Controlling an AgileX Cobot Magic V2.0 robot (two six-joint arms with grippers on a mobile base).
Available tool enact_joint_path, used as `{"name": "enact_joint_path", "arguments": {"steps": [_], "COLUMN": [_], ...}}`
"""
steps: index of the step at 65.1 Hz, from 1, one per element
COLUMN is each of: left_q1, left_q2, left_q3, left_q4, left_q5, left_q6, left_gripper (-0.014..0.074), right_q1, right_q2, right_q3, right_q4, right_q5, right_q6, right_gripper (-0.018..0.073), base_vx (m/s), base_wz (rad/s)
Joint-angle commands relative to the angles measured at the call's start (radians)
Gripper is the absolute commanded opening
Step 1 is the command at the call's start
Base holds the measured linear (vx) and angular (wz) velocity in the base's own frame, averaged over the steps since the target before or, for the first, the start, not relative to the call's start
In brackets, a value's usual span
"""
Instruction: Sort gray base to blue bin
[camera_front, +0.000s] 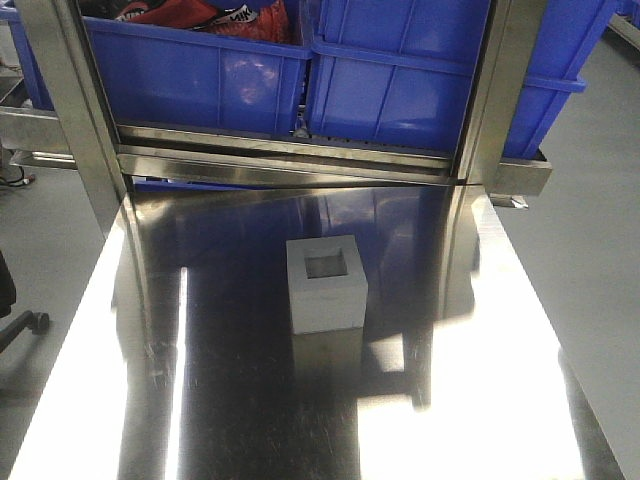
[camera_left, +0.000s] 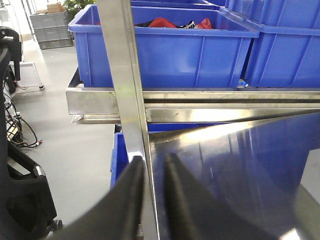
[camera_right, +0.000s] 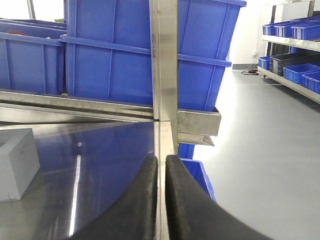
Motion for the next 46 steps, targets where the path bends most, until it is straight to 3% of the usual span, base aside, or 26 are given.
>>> {"name": "enact_joint_path", "arguments": {"steps": [1,6,13,26,33,46], "left_q1": [-0.006,-0.006,-0.006,-0.006,-0.015,-0.127], "left_q2": [0.009,0.011,0.011,0.013,0.073,0.333], "left_q3": [-0.036,-0.036,-0.036,-0.039,-0.089,-0.293], "left_q4": [-0.017,-0.023,-0.019,-0.039,-0.088,-0.278], "left_q5": [-0.065,-0.065,-0.063,-0.140,-0.110,0.012], "left_q6": [-0.001,-0.001,-0.001,-0.011,-0.002,0.185], "left_gripper": [0.0393,0.0576,0.0733,0.0704,0.0678,0.0654], "right_q1": [-0.004,-0.004,-0.004,-0.004,-0.004,-0.004], "right_q2": [-0.008,-0.008,-0.008,-0.008,-0.008,-0.008], "right_q3": [0.001,0.001,0.001,0.001,0.001,0.001], "right_q4": [-0.006,-0.006,-0.006,-0.006,-0.006,-0.006], "right_q5": [-0.076,-0.076,-0.076,-0.076,-0.076,-0.076], "right_q6": [-0.007,-0.007,-0.007,-0.007,-0.007,-0.007], "right_gripper": [-0.0004,-0.0004,-0.0004,-0.0004,-0.0004,-0.0004], "base_vx": [0.00,0.00,0.00,0.00,0.00,0.00], "base_wz": [0.00,0.00,0.00,0.00,0.00,0.00]}}
